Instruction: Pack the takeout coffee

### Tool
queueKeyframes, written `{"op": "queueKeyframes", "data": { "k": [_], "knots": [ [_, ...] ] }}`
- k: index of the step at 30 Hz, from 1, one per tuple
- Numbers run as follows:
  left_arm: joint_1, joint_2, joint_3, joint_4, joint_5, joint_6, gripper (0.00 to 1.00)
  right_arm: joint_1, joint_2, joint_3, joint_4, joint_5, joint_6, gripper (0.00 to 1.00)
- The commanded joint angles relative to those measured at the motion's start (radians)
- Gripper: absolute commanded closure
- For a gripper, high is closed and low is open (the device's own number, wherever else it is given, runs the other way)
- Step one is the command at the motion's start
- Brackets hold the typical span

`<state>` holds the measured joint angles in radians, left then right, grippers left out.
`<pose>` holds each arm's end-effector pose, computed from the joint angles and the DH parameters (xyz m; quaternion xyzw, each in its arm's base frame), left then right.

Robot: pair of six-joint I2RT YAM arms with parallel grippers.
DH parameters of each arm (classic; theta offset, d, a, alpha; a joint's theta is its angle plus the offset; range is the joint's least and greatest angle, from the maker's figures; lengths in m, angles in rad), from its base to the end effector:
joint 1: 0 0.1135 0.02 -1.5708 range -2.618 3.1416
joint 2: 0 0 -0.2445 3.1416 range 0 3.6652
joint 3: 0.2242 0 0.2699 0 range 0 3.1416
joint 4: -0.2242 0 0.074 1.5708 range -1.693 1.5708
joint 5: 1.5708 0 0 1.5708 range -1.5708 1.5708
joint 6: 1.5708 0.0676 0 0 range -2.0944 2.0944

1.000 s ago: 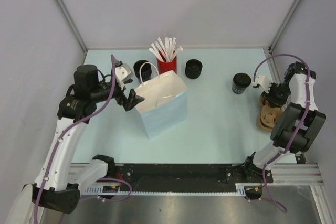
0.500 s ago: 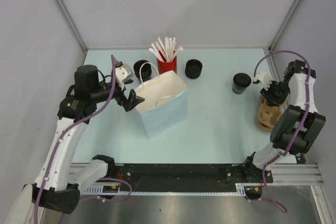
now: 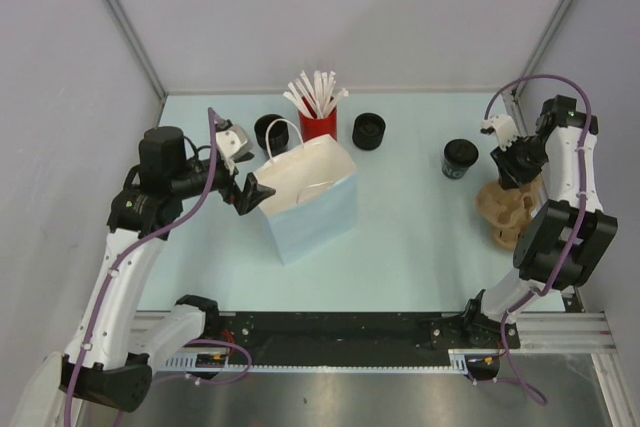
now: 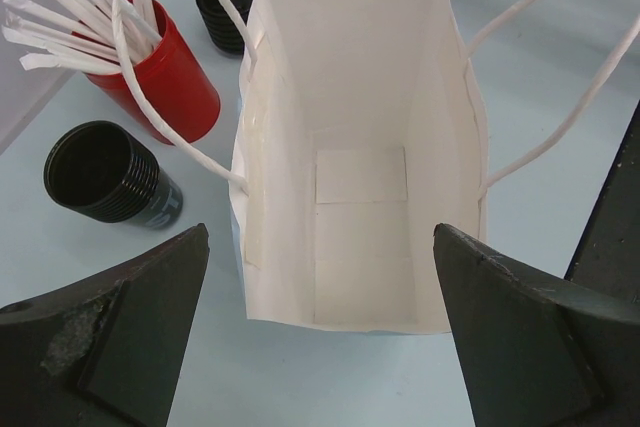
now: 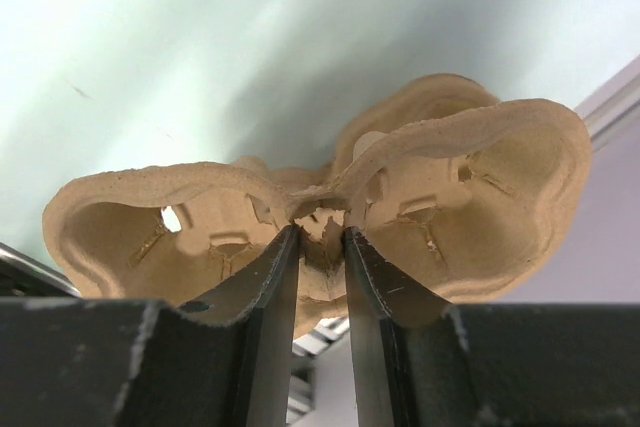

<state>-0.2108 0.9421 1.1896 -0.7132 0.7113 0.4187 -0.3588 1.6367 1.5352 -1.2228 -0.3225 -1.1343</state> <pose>0.2142 -0.0910 0.3777 0.4208 0.7021 -0.2437 0.5201 0.3237 -0.0985 0.2566 -0.3886 0.8994 0.0345 0.1973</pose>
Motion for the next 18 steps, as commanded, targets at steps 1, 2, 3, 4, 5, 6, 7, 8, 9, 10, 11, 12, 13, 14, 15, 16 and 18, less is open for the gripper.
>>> {"op": "queueKeyframes", "data": {
  "k": [1,2,3,4,5,6,7,8,9,10,11,12,13,14,15,16,18],
  "knots": [
    [0.007,-0.016,-0.008,0.029,0.031,-0.012,0.01,0.006,0.012,-0.013,0.012,0.045,0.149,0.71],
    [0.007,-0.016,-0.01,0.031,0.033,-0.012,0.01,0.004,0.011,-0.015,0.02,0.056,0.159,0.71],
    [0.007,-0.017,-0.012,0.031,0.034,-0.012,0.0,0.001,0.009,-0.018,0.02,0.056,0.163,0.71],
    [0.008,-0.017,-0.013,0.032,0.034,-0.012,0.0,0.001,0.005,-0.024,0.022,0.062,0.172,0.71],
    [0.008,-0.019,-0.015,0.032,0.034,-0.012,0.0,0.001,0.0,-0.029,0.023,0.069,0.176,0.71],
    [0.008,-0.02,-0.016,0.034,0.034,-0.014,0.01,0.0,-0.008,-0.033,0.023,0.071,0.176,0.71],
    [0.008,-0.022,-0.016,0.035,0.036,-0.014,0.01,0.0,-0.014,-0.038,0.026,0.079,0.185,0.71],
    [0.008,-0.022,-0.018,0.035,0.036,-0.015,0.01,-0.002,-0.02,-0.052,0.037,0.094,0.188,0.71],
    [0.007,-0.022,-0.019,0.035,0.037,-0.015,0.0,-0.003,-0.032,-0.058,0.042,0.095,0.188,0.71],
    [0.008,-0.022,-0.021,0.038,0.039,-0.015,0.01,-0.009,-0.038,-0.066,0.048,0.097,0.188,0.71],
    [0.007,-0.023,-0.022,0.037,0.037,-0.015,0.01,-0.012,-0.043,-0.078,0.063,0.108,0.191,0.72],
    [0.007,-0.026,-0.024,0.038,0.039,-0.015,0.01,-0.019,-0.047,-0.083,0.071,0.112,0.192,0.71],
    [0.007,-0.026,-0.024,0.04,0.04,-0.017,0.01,-0.028,-0.048,-0.086,0.077,0.117,0.194,0.72],
    [0.007,-0.026,-0.024,0.04,0.04,-0.018,0.01,-0.035,-0.046,-0.086,0.086,0.119,0.197,0.72],
    [0.007,-0.025,-0.025,0.04,0.042,-0.018,0.01,-0.04,-0.046,-0.089,0.092,0.123,0.199,0.72],
    [0.007,-0.022,-0.025,0.04,0.046,-0.02,0.0,-0.043,-0.041,-0.089,0.095,0.128,0.202,0.73],
    [0.008,-0.023,-0.025,0.04,0.045,-0.02,0.0,-0.054,-0.043,-0.089,0.109,0.137,0.205,0.74]
  ]
}}
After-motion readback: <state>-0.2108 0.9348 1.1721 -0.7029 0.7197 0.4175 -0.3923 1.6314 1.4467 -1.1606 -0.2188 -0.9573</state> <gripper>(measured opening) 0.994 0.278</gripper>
